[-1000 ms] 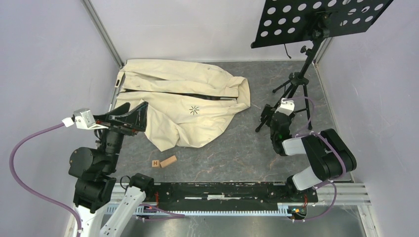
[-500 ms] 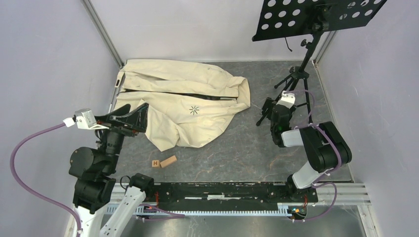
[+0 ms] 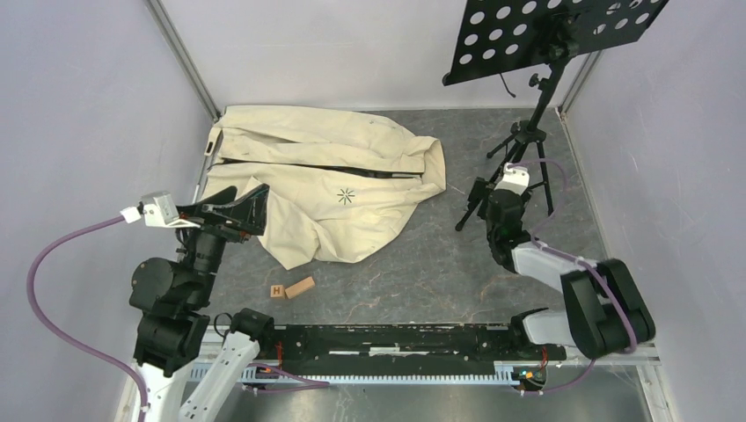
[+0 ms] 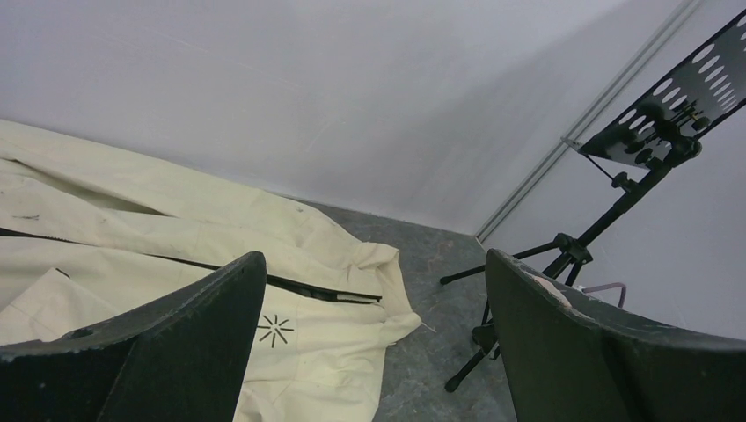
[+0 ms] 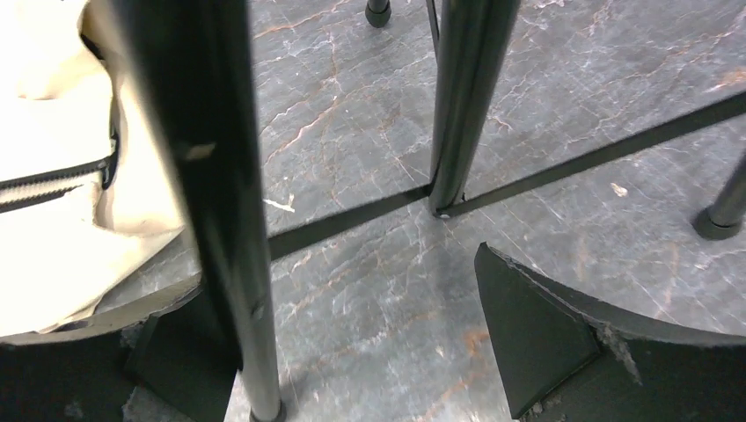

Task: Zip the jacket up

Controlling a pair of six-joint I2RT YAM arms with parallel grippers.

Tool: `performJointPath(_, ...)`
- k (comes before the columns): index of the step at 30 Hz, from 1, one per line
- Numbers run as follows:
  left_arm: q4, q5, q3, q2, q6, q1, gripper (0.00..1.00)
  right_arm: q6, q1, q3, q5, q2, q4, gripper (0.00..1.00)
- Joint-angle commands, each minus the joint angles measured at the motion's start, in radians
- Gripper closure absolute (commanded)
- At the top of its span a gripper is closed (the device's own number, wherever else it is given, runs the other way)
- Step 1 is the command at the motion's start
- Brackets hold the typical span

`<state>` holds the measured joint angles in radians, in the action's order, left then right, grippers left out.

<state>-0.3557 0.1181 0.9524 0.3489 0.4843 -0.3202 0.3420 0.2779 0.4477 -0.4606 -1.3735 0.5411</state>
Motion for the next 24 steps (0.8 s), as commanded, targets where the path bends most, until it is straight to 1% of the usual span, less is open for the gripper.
performJointPath(1, 0.055, -0.040, -0.029, 0.019, 0.012, 0.005, 0.00, -0.022, 0.010, -0.049, -0.007, 0.150, -0.131, 0.01)
performJointPath(3, 0.066, -0.051, -0.038, 0.027, 0.021, 0.005, 0.00, -0.050, 0.010, -0.044, 0.013, 0.171, -0.152, 0.01)
performJointPath(6, 0.082, -0.061, -0.045, 0.032, 0.035, 0.004, 0.00, -0.037, 0.010, -0.026, 0.041, 0.190, -0.237, 0.01)
performJointPath(9, 0.076, -0.061, -0.040, 0.032, 0.030, 0.006, 0.00, -0.022, 0.018, -0.079, 0.098, 0.256, -0.258, 0.01)
performJointPath(12, 0.057, -0.049, -0.034, 0.031, 0.015, 0.005, 0.00, -0.010, 0.020, -0.119, 0.115, 0.348, -0.323, 0.01)
performJointPath(17, 0.030, -0.058, -0.036, 0.051, 0.011, 0.005, 0.00, -0.020, 0.020, -0.134, 0.147, 0.512, -0.496, 0.01)
performJointPath(19, -0.002, -0.058, -0.030, 0.060, 0.000, 0.005, 0.00, -0.023, 0.021, -0.135, 0.165, 0.603, -0.577, 0.01)
performJointPath(22, -0.073, -0.055, -0.019, 0.070, -0.010, 0.004, 0.00, -0.045, 0.023, -0.146, 0.259, 0.721, -0.658, 0.01)
performJointPath(24, -0.122, -0.053, -0.011, 0.079, -0.009, 0.004, 0.00, -0.067, 0.033, -0.154, 0.385, 0.787, -0.671, 0.01)
